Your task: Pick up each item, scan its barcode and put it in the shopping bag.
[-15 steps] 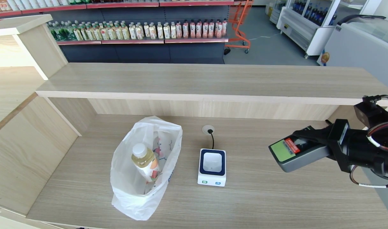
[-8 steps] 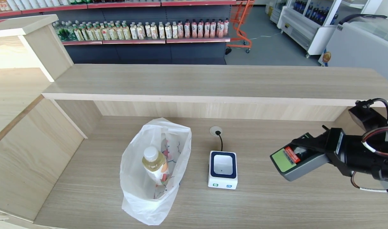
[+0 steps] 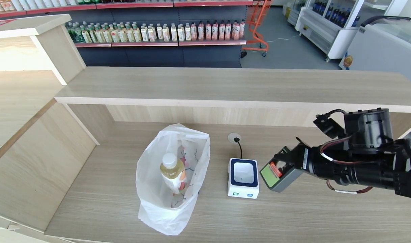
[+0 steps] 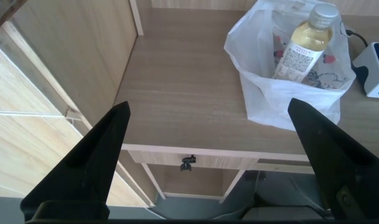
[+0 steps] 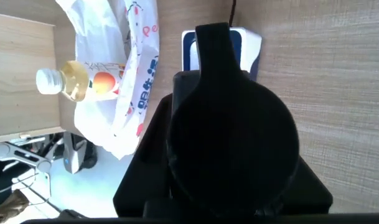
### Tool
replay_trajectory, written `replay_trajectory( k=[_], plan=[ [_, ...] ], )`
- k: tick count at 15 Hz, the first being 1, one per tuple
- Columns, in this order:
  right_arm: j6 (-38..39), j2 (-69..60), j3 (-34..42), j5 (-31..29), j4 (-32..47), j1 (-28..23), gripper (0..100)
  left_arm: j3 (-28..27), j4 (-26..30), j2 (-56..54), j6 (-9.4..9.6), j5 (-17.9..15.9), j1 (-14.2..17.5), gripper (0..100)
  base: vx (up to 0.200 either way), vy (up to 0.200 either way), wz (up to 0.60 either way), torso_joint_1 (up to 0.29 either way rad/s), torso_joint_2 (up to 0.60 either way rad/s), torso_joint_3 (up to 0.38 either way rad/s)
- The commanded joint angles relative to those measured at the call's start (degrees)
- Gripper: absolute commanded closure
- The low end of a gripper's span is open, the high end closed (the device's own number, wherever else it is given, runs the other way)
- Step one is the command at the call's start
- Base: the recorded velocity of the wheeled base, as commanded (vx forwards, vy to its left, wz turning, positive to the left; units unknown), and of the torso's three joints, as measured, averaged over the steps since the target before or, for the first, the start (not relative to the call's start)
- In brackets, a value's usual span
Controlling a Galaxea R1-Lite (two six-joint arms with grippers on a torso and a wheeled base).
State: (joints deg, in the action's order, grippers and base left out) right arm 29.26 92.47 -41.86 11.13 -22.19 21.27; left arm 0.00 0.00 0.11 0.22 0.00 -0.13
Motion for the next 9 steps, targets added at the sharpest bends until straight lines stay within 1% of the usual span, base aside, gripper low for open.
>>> replay_trajectory(
  k=[1,3,7,9],
  plan=[
    [-0.17,8.43,-2.08,-0.41,-2.95,3.69,100,0.00,0.00,-0.02,0.04,0.09,-0.04,0,0.000,0.000,0.00,0.000,0.00,0.000],
    [-0.52,12.12,-2.96,-0.32,-6.47,4.13,100,0.00,0.00,-0.02,0.04,0.00,0.05,0,0.000,0.000,0.00,0.000,0.00,0.000],
    [-6.49,18.45,-4.98,-0.32,-10.68,5.27,100,0.00,0.00,-0.02,0.04,0.00,-0.04,0,0.000,0.000,0.00,0.000,0.00,0.000],
    [-9.75,21.18,-5.51,-0.32,-14.82,5.62,100,0.00,0.00,-0.02,-0.04,0.00,0.05,0,0.000,0.000,0.00,0.000,0.00,0.000]
  ],
)
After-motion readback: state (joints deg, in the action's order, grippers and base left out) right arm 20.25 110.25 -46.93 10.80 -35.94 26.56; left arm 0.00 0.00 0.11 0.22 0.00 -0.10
